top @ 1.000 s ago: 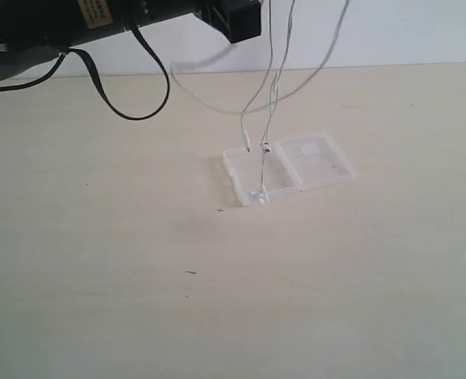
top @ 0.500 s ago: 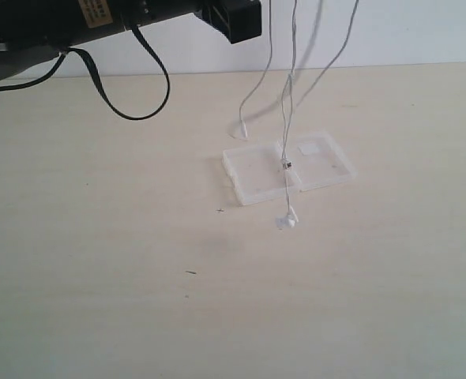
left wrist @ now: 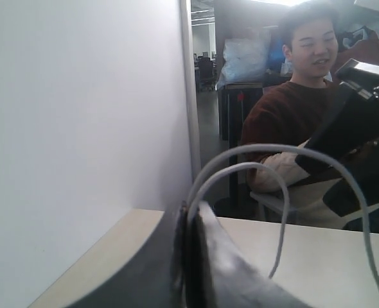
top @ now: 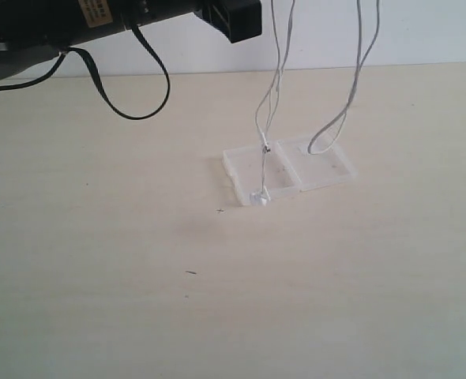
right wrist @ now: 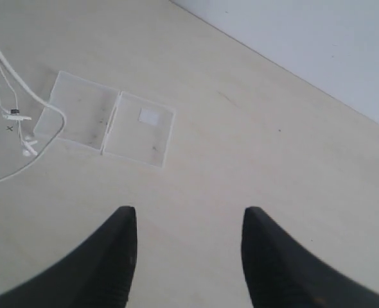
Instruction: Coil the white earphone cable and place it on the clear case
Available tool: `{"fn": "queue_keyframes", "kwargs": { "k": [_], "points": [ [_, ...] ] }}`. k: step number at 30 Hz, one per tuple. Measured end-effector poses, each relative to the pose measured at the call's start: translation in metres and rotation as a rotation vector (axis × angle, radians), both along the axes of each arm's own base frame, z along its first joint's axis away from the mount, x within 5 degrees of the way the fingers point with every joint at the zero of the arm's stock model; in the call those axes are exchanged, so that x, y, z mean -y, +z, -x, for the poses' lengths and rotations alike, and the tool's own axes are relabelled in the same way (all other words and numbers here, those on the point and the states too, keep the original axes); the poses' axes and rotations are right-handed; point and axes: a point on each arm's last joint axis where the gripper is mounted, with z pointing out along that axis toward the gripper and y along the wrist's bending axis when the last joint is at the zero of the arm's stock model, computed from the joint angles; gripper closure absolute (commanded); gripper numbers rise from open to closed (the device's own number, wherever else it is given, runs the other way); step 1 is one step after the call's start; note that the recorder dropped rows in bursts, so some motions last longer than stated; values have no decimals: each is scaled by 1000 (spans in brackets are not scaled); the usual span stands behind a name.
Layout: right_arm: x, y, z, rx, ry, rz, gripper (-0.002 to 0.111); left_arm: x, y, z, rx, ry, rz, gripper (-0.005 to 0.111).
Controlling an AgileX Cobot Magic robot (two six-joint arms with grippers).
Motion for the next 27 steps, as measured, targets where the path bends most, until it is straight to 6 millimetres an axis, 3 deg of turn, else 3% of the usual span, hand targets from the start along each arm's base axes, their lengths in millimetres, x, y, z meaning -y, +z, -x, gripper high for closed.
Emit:
{"fn": "queue_keyframes", "kwargs": {
  "k": [8, 13, 23, 27],
  "points": [
    [-11, 13, 8, 83, 93, -194, 55, 0, 0, 0, 0, 0, 0, 107],
    [-14, 21, 18, 113, 163, -271, 40, 0, 0, 0, 0, 0, 0, 107],
    [-36, 25, 22, 90, 355, -417, 38, 0, 0, 0, 0, 0, 0, 107],
    [-38, 28, 20, 118, 357, -452, 26, 0, 0, 0, 0, 0, 0, 107]
  ]
}}
